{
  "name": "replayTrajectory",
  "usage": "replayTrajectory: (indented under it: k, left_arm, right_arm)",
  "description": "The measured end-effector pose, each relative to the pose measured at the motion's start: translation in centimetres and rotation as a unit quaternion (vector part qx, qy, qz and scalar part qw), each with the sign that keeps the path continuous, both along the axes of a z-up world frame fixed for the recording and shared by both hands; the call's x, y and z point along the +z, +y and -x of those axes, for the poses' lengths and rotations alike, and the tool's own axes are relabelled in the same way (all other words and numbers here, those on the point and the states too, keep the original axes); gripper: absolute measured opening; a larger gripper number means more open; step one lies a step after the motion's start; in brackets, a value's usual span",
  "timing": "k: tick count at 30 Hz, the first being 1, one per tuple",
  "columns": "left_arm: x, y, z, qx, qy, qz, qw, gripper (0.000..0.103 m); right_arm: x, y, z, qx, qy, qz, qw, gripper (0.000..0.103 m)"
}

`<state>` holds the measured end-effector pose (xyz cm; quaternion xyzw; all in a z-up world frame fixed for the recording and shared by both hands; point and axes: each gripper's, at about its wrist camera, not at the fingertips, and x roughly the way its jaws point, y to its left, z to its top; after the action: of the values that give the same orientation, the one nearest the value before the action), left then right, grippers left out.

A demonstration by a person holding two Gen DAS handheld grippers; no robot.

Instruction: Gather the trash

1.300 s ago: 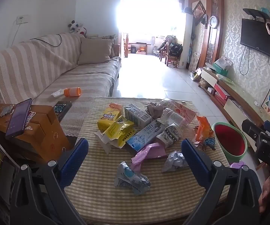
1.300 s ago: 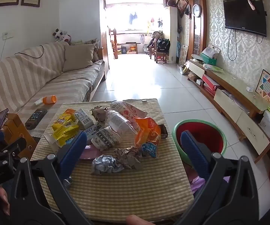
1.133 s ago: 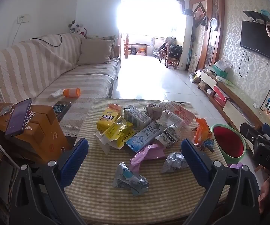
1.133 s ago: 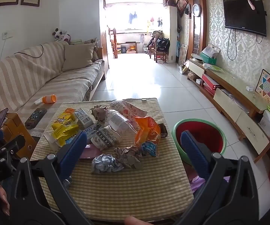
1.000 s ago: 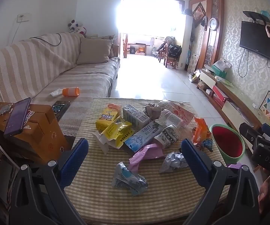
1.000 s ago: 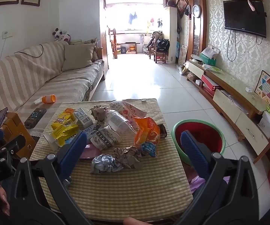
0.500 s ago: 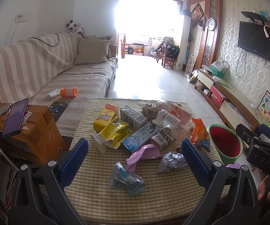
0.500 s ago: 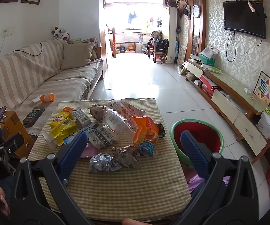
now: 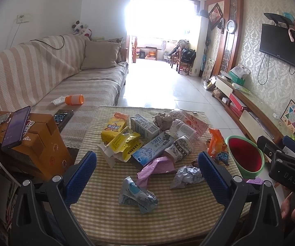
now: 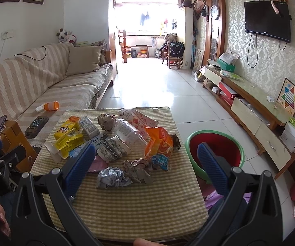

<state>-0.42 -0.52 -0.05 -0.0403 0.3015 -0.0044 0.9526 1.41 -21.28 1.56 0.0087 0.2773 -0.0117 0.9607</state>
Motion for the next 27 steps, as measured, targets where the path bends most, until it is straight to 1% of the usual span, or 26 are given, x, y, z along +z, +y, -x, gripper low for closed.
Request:
replayTrajectory:
  k: [9,10,27]
  left_arm:
    - [-0.2,-0.95,0.44,-0.001,0.001,0.002,1.0,0.095]
    - [0.0,-0.05,0.07,0.0,0.0,0.0,1.0,0.095]
    - [-0.04,-0.05,0.06,-0.001,0.001,0.002,1.0,0.095]
  right_arm:
    - [-0.07,0.15,0.02,0.001,0.0,0.001,1.0,0.099]
    - [-0.08,0.16,0.01,0.001,0.0,0.001,1.0,0.099]
    - [-0.39,0.51,0.02,0.005,0.004,0.006,1.0,0.099]
